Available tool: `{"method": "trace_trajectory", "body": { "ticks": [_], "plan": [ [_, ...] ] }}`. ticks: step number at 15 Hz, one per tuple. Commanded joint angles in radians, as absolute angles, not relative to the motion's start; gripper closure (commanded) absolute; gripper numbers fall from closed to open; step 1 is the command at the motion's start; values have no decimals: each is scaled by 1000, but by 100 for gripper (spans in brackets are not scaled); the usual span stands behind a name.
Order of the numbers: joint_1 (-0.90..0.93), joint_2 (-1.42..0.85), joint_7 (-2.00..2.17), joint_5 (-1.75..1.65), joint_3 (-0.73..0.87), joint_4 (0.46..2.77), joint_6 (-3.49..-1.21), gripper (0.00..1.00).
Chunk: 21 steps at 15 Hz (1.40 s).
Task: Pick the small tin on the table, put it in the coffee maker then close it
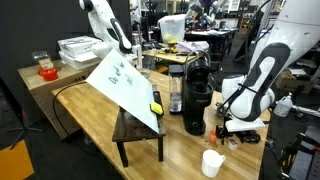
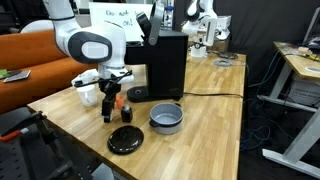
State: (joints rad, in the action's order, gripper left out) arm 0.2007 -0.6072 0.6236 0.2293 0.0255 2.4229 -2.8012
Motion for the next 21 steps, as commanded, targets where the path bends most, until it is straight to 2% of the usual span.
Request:
{"method": "trace_trajectory", "body": {
  "ticks": [1,11,13,21],
  "plan": [
    [200,-616,626,251,31,2404,-2785,0],
    [105,-588,554,378,-62,2426,-2815,0],
    [67,-582,516,420,-96,2432,-2819,27],
    [-43,-574,376,559,-164,2463,-2827,82]
  ]
}}
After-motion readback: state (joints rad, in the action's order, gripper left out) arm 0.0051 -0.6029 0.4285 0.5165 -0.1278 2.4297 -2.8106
